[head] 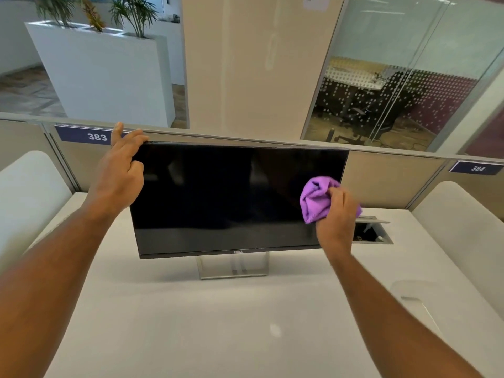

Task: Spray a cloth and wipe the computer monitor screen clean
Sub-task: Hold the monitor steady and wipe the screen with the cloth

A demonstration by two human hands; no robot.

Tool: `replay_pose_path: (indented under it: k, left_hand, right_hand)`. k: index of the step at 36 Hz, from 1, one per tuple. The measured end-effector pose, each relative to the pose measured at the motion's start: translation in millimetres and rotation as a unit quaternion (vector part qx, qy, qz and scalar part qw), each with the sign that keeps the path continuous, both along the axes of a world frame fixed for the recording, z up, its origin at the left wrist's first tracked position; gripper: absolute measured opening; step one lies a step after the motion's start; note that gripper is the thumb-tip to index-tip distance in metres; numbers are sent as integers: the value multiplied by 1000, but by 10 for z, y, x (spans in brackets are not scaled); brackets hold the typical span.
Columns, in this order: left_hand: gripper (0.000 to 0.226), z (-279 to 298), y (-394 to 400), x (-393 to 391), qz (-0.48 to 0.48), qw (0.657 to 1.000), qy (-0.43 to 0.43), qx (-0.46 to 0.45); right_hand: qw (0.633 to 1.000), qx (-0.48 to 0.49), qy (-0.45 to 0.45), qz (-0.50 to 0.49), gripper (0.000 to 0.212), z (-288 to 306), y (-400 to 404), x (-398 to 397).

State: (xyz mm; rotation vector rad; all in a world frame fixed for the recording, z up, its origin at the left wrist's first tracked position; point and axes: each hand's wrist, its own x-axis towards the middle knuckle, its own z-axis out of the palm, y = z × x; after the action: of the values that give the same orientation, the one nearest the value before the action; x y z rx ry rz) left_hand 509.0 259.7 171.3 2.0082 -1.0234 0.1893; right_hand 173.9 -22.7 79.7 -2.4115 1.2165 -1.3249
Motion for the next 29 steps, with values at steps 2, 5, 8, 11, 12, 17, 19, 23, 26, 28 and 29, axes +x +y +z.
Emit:
replay_pose_path:
  k: [2, 5, 8, 11, 12, 17, 19, 23, 26, 28, 29]
  left_hand:
    - [51, 2, 8, -1, -2, 1000, -2, 0]
    - [52, 3, 13, 3, -6, 1000, -4, -1]
    - [52, -2, 13, 8, -7, 1000, -7, -2]
    - [53, -6, 18, 21, -6, 1000, -5, -1]
    - [53, -8, 16, 21, -5, 1000, -2, -2]
    - [53, -30, 10, 22, -1, 1000, -3, -4]
    - [54, -28, 6, 40, -6, 1000, -2, -7]
    - [54, -40, 17, 47, -2, 1000, -9, -3]
    - [56, -39, 14, 48, -1, 1000, -15, -3]
    - [55, -34, 5, 51, -2, 1000, -14, -6]
    - [54, -33, 3, 50, -2, 1000, -13, -6]
  right_hand:
    - [999, 37, 4, 18, 49, -390, 163, -108]
    - [992, 120, 37, 20, 46, -901, 422, -262]
    - [982, 180, 64, -5, 51, -1101, 538, -306]
    - [982, 177, 65, -17, 47, -978, 491, -281]
    - [986, 157, 56, -10, 47, -899, 451, -274]
    - [999, 46, -17, 14, 43, -271, 157, -139]
    - [1000, 3, -21, 16, 47, 22, 24, -49]
    - [996, -78, -34, 17, 47, 442, -229, 48]
    - [997, -72, -33, 6, 50, 362, -267, 63]
    - [999, -40, -10, -3, 58, 93, -185, 29]
    - [1000, -20, 1, -4, 61, -81, -121, -11]
